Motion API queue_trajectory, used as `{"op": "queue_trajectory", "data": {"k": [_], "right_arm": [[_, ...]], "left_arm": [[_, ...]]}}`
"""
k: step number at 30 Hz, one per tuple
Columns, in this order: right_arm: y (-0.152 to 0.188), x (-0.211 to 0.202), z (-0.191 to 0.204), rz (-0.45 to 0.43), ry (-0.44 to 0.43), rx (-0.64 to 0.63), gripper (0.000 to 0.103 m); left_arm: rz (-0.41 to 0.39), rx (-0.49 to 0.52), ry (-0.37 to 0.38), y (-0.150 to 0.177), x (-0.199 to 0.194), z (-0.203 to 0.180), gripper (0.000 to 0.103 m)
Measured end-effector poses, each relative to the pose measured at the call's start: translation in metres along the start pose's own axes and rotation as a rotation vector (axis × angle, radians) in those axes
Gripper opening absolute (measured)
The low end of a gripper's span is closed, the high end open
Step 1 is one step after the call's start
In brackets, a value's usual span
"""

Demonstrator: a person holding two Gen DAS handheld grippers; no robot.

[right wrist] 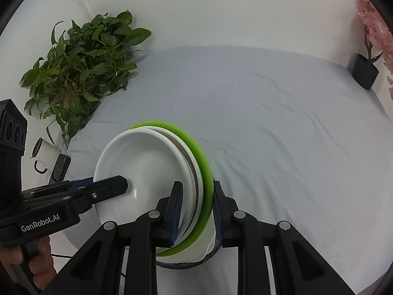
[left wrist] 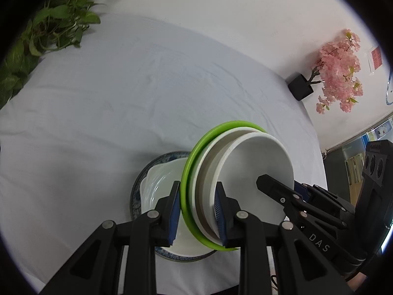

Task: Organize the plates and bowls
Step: 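Lower the bowl stack onto the dish stack and open the right tool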

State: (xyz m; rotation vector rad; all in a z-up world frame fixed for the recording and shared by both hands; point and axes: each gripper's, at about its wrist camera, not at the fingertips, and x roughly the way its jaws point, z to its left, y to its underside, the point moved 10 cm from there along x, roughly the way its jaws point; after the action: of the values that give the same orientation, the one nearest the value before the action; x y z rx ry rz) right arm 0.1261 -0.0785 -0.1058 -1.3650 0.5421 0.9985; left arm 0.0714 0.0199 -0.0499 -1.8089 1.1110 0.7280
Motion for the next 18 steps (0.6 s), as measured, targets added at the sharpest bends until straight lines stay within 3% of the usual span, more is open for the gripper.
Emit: {"op": "queue_trajectory", "data": {"k": [11, 18], "right_arm": [[0.05, 0.038, 0.006, 0.147, -0.015, 0.023, 0.022], [0.066, 0.05, 0.002, 0.231, -0.012, 0.046, 0.022]], "left_arm": [[0.134, -0.042, -0.018, 0.035, 0.019, 0.021, 0.024], [0.192, -0.033, -0.037, 0.039, 0.03, 0.021, 0.024]]}}
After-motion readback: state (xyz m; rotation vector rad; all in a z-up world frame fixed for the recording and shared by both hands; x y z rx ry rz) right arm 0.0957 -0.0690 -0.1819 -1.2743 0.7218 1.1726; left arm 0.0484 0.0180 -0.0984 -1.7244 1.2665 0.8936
